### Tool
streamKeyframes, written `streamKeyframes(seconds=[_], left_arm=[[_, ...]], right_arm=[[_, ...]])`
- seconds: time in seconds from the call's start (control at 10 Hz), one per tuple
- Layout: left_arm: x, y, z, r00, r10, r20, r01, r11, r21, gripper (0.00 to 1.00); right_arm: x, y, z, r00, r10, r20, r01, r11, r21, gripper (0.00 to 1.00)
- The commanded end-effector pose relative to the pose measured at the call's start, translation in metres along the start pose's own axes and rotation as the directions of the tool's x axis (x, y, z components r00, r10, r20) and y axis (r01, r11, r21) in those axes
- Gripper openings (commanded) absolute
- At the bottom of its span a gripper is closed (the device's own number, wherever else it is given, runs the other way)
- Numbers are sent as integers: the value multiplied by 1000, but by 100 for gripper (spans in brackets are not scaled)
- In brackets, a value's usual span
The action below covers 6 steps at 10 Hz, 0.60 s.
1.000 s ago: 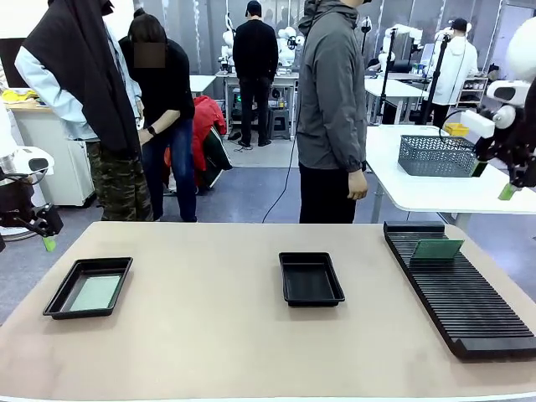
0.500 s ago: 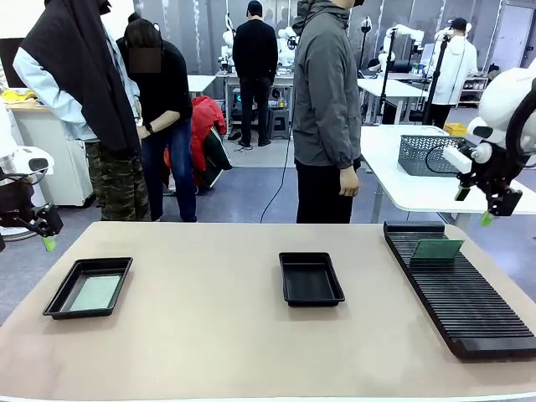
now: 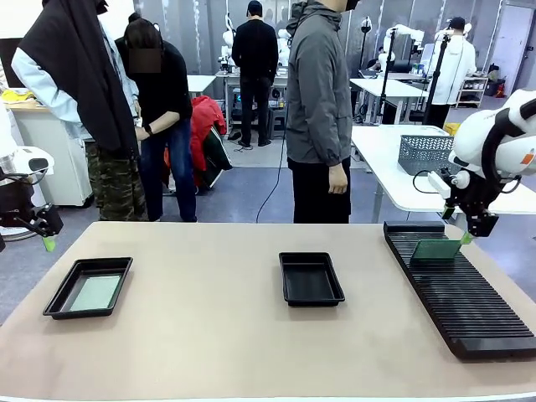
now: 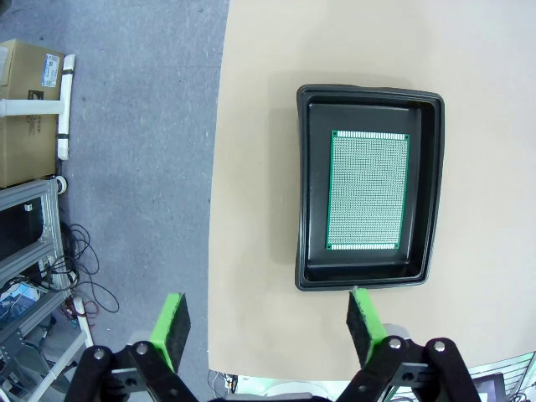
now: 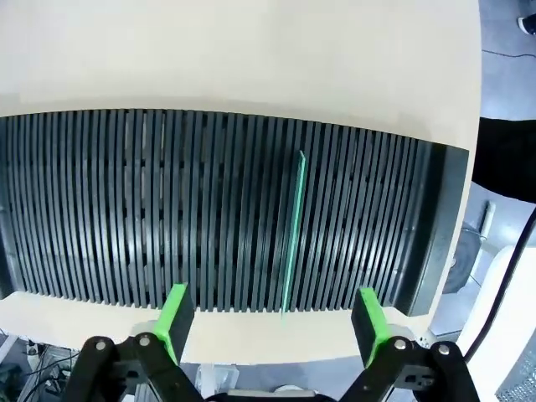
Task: Inspect and transfer BCBs to ESD trays.
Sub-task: Pick up the Blank PCB from the PCB Rack and place it in the right ESD tray.
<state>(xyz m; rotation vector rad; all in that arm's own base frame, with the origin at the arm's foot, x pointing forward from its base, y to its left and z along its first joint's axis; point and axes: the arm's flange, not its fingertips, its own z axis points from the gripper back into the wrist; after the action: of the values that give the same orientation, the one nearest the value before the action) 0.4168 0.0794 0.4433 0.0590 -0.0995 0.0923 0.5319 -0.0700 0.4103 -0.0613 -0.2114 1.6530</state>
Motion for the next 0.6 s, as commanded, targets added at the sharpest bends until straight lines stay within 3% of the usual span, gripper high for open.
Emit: streamKeyframes(seconds=[0.0, 0.5], left_arm=[[1, 0, -1, 1000, 0, 3, 0, 1000, 1, 100], [1, 0, -1, 1000, 0, 3, 0, 1000, 1, 100]], right_arm=[[-3, -1, -14, 999, 19, 29, -18, 1000, -25, 100], [-3, -13, -51, 999, -21, 24, 21, 1000, -10, 100]])
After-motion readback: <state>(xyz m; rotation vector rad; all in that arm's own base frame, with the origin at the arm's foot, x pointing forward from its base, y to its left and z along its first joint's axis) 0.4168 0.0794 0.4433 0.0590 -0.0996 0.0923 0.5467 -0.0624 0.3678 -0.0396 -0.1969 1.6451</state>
